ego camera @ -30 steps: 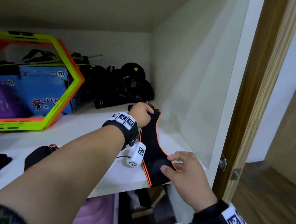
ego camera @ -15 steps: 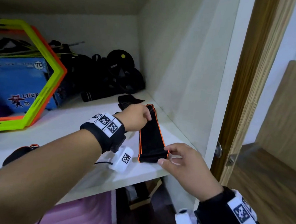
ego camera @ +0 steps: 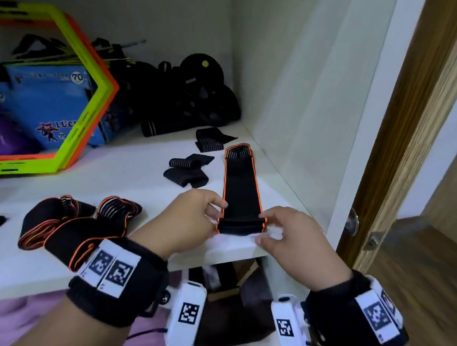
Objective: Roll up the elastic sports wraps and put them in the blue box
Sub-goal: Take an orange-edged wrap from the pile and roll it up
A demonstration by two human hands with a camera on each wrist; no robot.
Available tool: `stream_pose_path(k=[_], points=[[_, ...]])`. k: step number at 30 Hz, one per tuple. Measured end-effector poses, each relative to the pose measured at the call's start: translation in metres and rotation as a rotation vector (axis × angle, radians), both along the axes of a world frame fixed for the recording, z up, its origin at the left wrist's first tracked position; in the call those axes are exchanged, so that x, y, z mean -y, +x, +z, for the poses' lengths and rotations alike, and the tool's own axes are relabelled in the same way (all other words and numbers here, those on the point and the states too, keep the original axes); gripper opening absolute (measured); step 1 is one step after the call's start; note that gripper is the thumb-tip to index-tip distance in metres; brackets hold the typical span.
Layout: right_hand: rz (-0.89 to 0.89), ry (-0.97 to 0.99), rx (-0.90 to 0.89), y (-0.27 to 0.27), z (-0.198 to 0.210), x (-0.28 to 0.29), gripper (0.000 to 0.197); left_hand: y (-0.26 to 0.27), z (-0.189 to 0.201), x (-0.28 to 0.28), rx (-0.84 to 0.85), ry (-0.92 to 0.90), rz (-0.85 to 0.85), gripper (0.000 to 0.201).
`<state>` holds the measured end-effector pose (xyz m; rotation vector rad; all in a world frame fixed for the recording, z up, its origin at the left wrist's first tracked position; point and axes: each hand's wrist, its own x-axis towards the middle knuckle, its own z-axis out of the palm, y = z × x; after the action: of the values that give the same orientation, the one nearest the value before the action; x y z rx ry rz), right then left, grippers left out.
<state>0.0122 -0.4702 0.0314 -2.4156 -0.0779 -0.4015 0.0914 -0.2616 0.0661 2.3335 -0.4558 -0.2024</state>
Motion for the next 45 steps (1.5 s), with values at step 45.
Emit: stream_pose_path(k=[45], points=[[-0.058,-0.033,0.031,0.031,-0.005,0.005,0.052,-0.044,-0.034,0.018,0.299,-0.092,0.389,0.038]])
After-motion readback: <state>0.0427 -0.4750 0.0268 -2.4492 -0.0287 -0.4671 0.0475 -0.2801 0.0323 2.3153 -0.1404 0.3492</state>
